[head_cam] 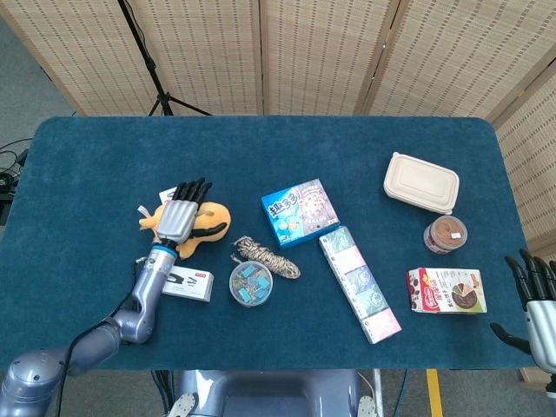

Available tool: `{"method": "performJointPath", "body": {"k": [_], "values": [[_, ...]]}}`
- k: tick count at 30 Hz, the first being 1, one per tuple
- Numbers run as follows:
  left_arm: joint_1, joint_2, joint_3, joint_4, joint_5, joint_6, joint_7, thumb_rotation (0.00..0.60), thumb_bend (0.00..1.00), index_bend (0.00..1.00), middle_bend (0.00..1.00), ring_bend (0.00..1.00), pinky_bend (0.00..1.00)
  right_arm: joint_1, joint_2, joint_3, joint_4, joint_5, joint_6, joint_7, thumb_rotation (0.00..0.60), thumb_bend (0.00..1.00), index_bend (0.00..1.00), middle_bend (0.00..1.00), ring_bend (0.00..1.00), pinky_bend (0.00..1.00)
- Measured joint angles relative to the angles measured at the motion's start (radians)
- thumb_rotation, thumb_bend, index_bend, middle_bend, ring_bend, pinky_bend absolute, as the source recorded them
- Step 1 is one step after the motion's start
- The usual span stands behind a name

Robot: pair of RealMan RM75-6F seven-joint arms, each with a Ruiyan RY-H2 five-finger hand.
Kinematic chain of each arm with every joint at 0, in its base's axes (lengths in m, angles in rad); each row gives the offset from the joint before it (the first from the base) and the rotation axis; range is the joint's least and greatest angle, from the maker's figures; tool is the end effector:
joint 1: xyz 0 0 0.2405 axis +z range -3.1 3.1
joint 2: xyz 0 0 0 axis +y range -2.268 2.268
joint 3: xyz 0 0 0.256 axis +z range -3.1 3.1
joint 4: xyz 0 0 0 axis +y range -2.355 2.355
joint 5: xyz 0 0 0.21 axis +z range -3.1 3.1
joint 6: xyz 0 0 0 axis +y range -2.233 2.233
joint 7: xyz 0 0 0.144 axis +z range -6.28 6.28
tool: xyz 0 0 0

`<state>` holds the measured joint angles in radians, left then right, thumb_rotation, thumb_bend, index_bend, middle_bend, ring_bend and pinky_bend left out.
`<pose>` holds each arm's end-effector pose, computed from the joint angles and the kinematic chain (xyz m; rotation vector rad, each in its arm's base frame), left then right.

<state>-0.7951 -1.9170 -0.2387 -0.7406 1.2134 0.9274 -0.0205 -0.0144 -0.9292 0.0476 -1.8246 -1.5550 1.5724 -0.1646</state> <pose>-0.1938 0.4048 -0.0614 -1.6363 -0.9915 -0.9650 -0.2845 -0.1494 0.2061 1.3806 -0.7708 0.8068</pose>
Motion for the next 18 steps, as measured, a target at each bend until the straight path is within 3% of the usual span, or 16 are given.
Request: {"method": "performJointPath", "body": {"k": [18], "values": [[0.049,-0.012,0.062,0.202,0.111,0.040,-0.298,0.000,0.00,0.00,0.00,0.00,0.00,0.001,-0.005,-0.003,-0.002,-0.005,0.001,-0.011,0.600,0.00,0.00,0.00,0.00,0.00]]}}
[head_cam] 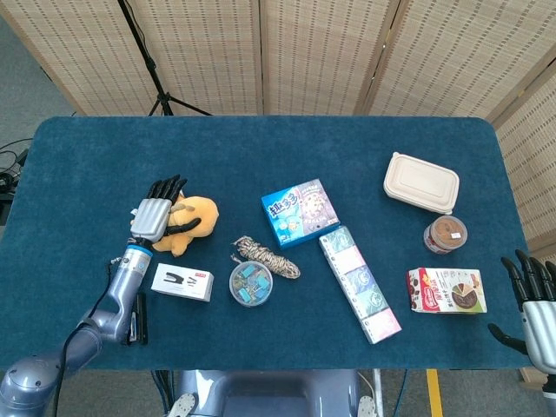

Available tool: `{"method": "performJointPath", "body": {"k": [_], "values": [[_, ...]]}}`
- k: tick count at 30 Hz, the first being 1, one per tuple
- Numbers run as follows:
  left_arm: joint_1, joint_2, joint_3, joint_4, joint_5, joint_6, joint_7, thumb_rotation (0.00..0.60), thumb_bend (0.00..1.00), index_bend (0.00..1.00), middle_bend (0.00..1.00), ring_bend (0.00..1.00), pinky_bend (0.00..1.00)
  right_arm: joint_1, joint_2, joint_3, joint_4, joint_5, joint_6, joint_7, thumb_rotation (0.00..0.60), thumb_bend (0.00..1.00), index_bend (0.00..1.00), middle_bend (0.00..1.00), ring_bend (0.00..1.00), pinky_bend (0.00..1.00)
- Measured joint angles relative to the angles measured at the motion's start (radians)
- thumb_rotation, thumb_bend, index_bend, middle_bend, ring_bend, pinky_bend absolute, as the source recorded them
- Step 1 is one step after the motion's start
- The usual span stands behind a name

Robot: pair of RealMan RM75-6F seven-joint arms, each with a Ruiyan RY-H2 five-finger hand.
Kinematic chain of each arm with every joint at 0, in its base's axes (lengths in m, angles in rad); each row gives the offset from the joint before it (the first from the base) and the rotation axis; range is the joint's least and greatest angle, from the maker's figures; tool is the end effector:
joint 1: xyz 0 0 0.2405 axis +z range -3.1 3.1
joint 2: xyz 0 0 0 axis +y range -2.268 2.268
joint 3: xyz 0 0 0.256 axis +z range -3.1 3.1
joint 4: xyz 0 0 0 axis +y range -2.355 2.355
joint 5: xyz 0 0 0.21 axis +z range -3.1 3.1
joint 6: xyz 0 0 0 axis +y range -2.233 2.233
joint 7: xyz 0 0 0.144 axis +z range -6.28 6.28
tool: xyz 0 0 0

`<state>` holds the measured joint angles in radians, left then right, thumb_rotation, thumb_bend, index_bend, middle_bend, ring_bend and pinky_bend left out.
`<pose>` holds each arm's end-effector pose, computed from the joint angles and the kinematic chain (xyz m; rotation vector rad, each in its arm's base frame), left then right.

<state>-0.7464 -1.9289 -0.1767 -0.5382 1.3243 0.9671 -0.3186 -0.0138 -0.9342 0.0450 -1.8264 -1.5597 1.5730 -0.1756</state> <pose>-0.2403 0.4063 -0.0383 -1.5729 -1.0225 -1.0202 -0.2834 -0.1491 0.2040 1.3864 -0.7670 0.8052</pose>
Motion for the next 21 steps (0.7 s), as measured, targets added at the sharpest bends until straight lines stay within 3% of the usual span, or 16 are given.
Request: {"method": "performJointPath", "body": {"k": [10,21], "values": [[0.022,0.042,0.018,-0.057,0.073,0.141,-0.127,0.000,0.00,0.00,0.00,0.00,0.00,-0.005,0.005,-0.004,-0.006,-0.015,0.011,0.006,0.600,0.00,0.00,0.00,0.00,0.00],[0.085,0.212,0.020,-0.352,0.092,0.235,-0.092,0.000,0.00,0.00,0.00,0.00,0.00,-0.012,0.011,-0.008,-0.011,-0.033,0.026,0.010,0.600,0.00,0.00,0.00,0.00,0.00]]}}
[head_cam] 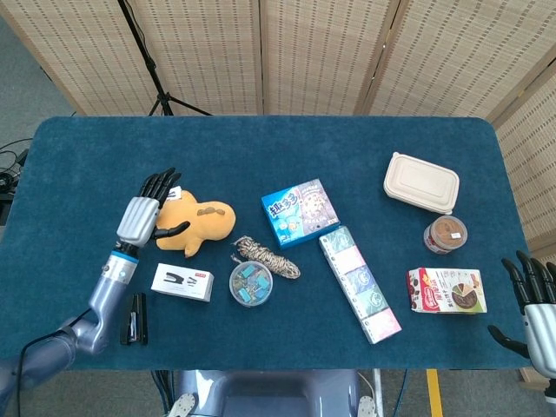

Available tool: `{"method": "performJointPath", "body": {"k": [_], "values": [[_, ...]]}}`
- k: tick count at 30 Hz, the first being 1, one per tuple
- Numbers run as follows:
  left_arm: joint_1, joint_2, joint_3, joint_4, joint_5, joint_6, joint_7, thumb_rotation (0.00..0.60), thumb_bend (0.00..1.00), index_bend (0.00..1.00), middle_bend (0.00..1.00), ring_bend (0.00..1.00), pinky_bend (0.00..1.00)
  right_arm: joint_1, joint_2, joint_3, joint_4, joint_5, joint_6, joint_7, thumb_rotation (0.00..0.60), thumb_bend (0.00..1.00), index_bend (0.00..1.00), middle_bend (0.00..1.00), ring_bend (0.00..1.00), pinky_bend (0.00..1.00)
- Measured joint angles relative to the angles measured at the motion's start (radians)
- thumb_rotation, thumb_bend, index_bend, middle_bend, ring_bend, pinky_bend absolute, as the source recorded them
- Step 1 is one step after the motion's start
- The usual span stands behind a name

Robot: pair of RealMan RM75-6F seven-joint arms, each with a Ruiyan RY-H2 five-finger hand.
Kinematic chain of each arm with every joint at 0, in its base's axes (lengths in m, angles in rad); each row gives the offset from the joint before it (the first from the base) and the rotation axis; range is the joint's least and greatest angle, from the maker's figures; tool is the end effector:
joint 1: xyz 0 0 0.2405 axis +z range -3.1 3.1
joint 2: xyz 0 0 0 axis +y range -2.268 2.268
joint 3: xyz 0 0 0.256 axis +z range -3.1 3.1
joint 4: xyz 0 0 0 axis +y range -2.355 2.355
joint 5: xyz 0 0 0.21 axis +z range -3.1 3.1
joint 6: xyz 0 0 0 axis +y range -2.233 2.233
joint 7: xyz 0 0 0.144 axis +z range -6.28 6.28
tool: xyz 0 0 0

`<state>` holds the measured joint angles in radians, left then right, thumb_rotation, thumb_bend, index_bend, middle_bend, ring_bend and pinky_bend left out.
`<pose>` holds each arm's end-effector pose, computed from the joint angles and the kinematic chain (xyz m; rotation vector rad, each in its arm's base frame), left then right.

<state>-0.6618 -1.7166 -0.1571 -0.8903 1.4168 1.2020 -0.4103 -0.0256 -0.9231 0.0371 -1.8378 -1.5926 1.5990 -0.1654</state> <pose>-0.2228 0.3776 0.0113 -1.5522 -1.0180 -1.3324 -0.2782 -0.1441 0.2070 1.3906 -0.7560 0.8328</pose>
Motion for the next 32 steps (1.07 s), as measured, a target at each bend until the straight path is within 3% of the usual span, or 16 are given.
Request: {"method": "performJointPath", "body": {"k": [4,7,10,15,16,22,28,32], "values": [[0.039,0.110,0.007,-0.168,-0.004,0.019,0.050,0.001,0.00,0.00,0.00,0.00,0.00,-0.001,0.001,-0.002,-0.001,-0.005,0.001,0.000,0.600,0.00,0.00,0.00,0.00,0.00],[0.081,0.222,0.021,-0.312,-0.010,0.032,0.093,0.073,0.00,0.00,0.00,0.00,0.00,-0.001,0.000,-0.003,-0.004,-0.014,0.003,-0.005,0.600,0.00,0.00,0.00,0.00,0.00],[0.135,0.348,0.043,-0.450,-0.014,0.052,0.131,0.228,0.00,0.00,0.00,0.00,0.00,-0.001,-0.004,-0.005,-0.007,-0.023,0.005,-0.014,0.600,0.00,0.00,0.00,0.00,0.00],[0.268,0.526,0.106,-0.577,0.006,0.139,0.148,0.558,0.00,0.00,0.00,0.00,0.00,0.000,-0.012,-0.010,-0.011,-0.038,0.004,-0.035,0.600,0.00,0.00,0.00,0.00,0.00],[0.291,0.546,0.119,-0.588,0.012,0.160,0.146,0.581,0.00,0.00,0.00,0.00,0.00,0.000,-0.013,-0.011,-0.012,-0.042,0.004,-0.039,0.600,0.00,0.00,0.00,0.00,0.00],[0.423,0.621,0.182,-0.629,0.039,0.275,0.154,0.600,0.00,0.00,0.00,0.00,0.00,0.000,-0.024,-0.018,-0.015,-0.061,0.003,-0.065,0.600,0.00,0.00,0.00,0.00,0.00],[0.519,0.639,0.196,-0.640,0.038,0.373,0.189,0.600,0.00,0.00,0.00,0.00,0.00,-0.001,-0.032,-0.019,-0.011,-0.058,-0.001,-0.083,0.600,0.00,0.00,0.00,0.00,0.00],[0.544,0.645,0.203,-0.628,0.047,0.382,0.204,0.600,0.00,0.00,0.00,0.00,0.00,0.001,-0.038,-0.018,-0.009,-0.054,-0.007,-0.092,0.600,0.00,0.00,0.00,0.00,0.00]]}}
